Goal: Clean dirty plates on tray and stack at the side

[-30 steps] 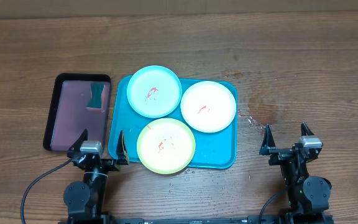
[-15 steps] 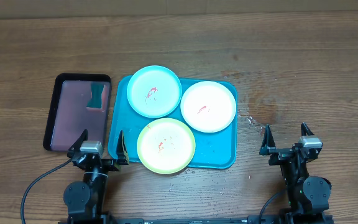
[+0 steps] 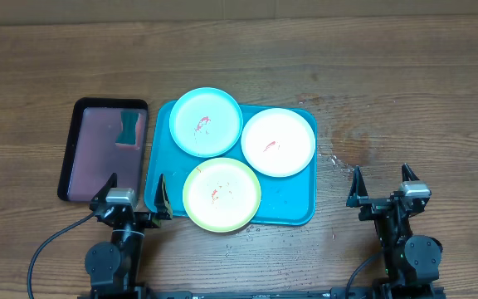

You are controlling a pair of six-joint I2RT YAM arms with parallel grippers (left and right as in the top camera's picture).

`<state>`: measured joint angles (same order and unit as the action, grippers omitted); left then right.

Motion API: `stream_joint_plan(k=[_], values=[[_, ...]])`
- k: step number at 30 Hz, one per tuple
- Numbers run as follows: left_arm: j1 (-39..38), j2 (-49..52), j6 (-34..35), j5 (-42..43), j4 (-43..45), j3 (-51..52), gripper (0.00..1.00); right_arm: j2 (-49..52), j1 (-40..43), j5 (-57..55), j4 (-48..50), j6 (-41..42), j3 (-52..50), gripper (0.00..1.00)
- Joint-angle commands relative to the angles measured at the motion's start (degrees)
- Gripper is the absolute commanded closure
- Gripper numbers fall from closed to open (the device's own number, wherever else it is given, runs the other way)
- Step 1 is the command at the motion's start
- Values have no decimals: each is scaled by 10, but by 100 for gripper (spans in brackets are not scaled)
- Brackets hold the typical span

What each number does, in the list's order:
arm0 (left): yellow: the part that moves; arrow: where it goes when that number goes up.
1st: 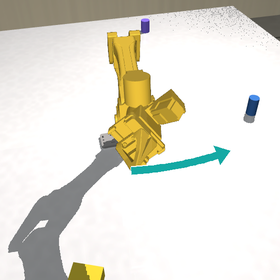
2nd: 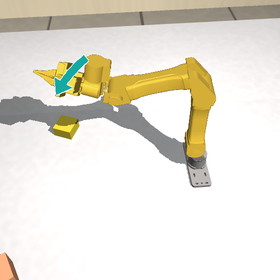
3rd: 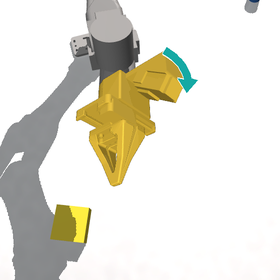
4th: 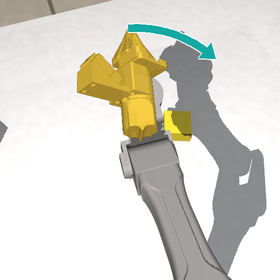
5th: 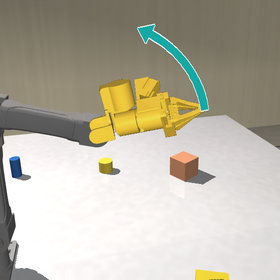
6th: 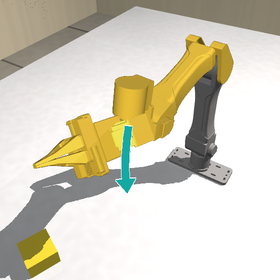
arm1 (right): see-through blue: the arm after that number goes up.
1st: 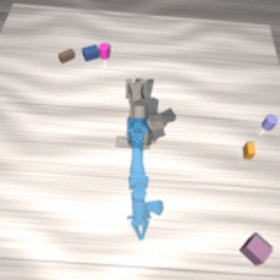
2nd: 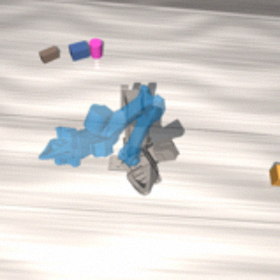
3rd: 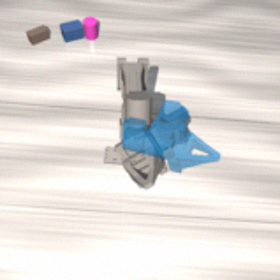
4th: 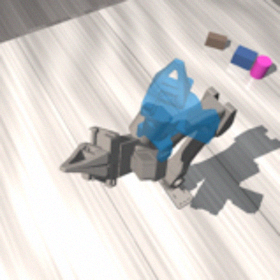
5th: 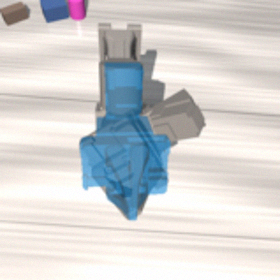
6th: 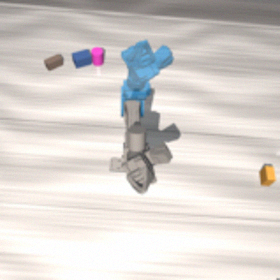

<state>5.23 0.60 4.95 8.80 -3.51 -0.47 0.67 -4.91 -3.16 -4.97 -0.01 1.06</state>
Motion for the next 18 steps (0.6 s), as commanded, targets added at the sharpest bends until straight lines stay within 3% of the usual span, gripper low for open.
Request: stream_joint_plan(k=[1, 5, 10, 18], values=[[2, 0, 66, 5, -3, 1, 0, -4, 3, 42, 5, 23, -6, 0], [2, 0, 104, 5, -22, -10, 0, -3, 3, 68, -4, 79, 0, 0], [2, 6, 102, 6, -108, -73, 0, 19, 3, 74, -75, 108, 56, 0], [2, 120, 92, -4, -221, -218, 0, 160, 3, 94, -211, 107, 212, 0]])
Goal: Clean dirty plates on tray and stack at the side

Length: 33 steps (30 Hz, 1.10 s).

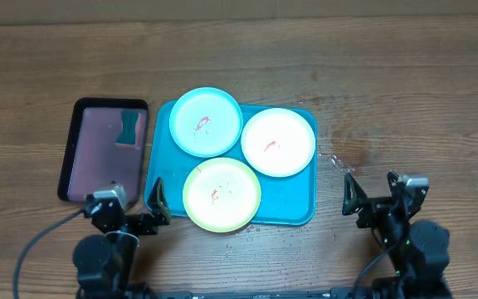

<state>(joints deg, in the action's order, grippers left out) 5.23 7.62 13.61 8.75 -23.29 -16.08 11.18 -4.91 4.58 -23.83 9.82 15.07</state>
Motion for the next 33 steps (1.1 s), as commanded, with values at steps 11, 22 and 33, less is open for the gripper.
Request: stream_joint_plan(k=[11, 22, 33], values=[[2, 322, -8, -3, -220, -284, 0, 342, 3, 111, -175, 9, 290, 0], [2, 435, -7, 28, -245, -321, 0, 516, -25, 207, -179, 8, 304, 23], [2, 441, -8, 22, -238, -321, 0, 731, -52, 154, -156, 27, 304, 61]])
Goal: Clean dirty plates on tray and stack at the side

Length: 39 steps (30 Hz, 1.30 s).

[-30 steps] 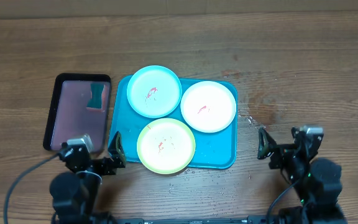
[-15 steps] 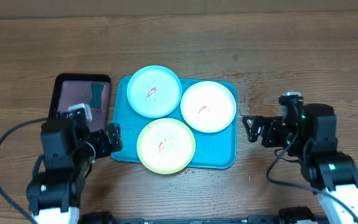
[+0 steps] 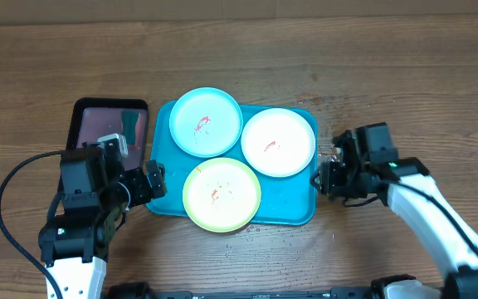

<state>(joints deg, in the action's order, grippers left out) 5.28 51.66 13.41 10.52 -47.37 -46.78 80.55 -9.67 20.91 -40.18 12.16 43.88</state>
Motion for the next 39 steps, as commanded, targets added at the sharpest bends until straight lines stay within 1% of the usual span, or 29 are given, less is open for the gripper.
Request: stream_joint_plan(k=[1, 5, 7, 9, 11, 14, 17, 20, 25, 29, 39], values=[[2, 1, -5, -1, 4, -14, 0, 52, -5, -9, 9, 7, 16, 64], [2, 1, -5, -9, 7, -14, 0, 92, -5, -9, 22, 16, 16, 68], [2, 1, -6, -9, 10, -14, 0, 99, -5, -9, 26, 16, 16, 71], [2, 1, -5, -9, 14, -14, 0, 99, -5, -9, 30, 16, 16, 73], [2, 1, -5, -9, 14, -14, 0, 99, -6, -9, 31, 16, 16, 78], [2, 1, -5, -9, 14, -14, 0, 100, -12, -9, 31, 16, 13, 79], [2, 1, -5, -8, 14, -14, 0, 100, -20, -9, 33, 16, 11, 83], [2, 1, -5, -8, 14, -14, 0, 100, -26, -10, 37, 27, 11, 84], [2, 1, -5, -8, 13, -14, 0, 100, -30, -23, 40, 29, 11, 91], [2, 1, -5, -9, 14, -14, 0, 100, -30, -55, 57, 31, 11, 96], [2, 1, -5, -8, 13, -14, 0, 100, -30, -73, 115, 31, 11, 96]])
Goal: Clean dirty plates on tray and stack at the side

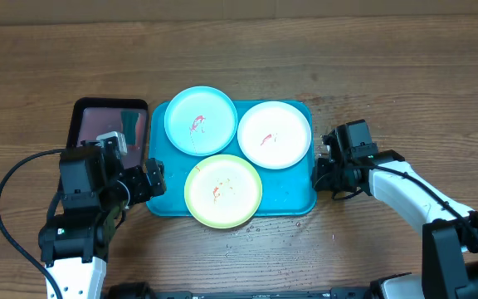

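Three stained plates lie on the teal tray (289, 199): a light blue plate (200, 120) at the back left, a white plate (274, 134) at the back right and a green plate (222, 189) in front. Each carries a red smear. My left gripper (153, 178) sits at the tray's left edge. My right gripper (323, 170) is against the tray's right edge. The arms' bodies hide the jaws of both, so their state does not show.
A black tray (90, 133) stands to the left of the teal tray, with a dark green sponge (131, 124) in its back right corner, partly behind my left arm. Bare wooden table (388, 91) lies to the right and beyond.
The teal tray and its plates have shifted slightly to the left and away. My right gripper has moved a little farther along the tray's right edge. The left arm is unchanged.
Both arms first rested at the table's near edge with fingers apart. Then they turned slightly there. Later each had reached a side edge of the teal tray, left and right. Now the tray sits slightly shifted, with both grippers still at its edges.
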You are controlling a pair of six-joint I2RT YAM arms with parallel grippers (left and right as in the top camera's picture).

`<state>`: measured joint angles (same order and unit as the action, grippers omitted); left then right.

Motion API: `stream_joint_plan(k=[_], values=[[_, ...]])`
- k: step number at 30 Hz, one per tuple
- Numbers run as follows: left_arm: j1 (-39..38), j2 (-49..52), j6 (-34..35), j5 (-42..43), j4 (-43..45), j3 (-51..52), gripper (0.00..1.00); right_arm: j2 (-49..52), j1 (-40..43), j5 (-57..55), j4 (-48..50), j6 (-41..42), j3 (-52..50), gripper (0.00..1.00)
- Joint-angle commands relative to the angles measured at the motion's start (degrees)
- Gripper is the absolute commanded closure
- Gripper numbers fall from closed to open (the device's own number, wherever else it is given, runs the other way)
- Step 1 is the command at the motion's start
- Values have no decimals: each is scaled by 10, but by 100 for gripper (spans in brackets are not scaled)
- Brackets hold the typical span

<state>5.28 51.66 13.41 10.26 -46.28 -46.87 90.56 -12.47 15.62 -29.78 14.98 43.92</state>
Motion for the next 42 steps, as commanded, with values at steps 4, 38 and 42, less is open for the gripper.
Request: stream_joint_plan(k=[4, 38, 42], values=[[2, 1, -6, -7, 2, -13, 0, 0, -2, -21, 12, 3, 11, 96], [4, 313, -96, -97, 74, -223, 6, 19, -196, -26, -171, 198, 236, 46], [4, 369, -98, -138, 81, -250, 11, 39, -214, -28, -164, 209, 236, 46]])
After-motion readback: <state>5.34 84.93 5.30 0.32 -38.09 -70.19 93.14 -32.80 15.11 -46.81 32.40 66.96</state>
